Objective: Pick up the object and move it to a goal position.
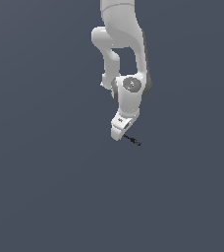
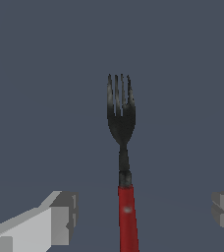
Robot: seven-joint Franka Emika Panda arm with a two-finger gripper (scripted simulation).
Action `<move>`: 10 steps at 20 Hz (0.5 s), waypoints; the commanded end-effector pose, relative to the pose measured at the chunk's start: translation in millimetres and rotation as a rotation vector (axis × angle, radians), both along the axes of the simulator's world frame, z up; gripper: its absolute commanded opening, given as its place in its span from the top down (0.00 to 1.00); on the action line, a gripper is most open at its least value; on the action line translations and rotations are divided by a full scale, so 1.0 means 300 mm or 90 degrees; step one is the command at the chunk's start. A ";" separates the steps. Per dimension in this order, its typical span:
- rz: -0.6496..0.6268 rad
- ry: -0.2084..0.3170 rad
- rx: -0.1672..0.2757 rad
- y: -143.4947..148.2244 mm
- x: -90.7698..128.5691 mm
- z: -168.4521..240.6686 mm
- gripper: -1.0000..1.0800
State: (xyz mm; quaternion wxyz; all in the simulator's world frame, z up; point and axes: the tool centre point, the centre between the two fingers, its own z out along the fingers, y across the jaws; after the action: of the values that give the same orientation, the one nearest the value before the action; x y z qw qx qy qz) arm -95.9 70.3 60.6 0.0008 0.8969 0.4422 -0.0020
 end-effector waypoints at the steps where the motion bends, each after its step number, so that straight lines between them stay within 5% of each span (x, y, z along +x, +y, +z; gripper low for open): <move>1: 0.021 -0.001 0.001 0.008 -0.011 -0.008 0.04; 10: 0.032 -0.001 0.002 0.014 -0.018 -0.022 0.04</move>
State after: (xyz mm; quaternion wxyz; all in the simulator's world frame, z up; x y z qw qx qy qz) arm -101.1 74.4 55.5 0.0001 0.8855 0.4647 -0.0002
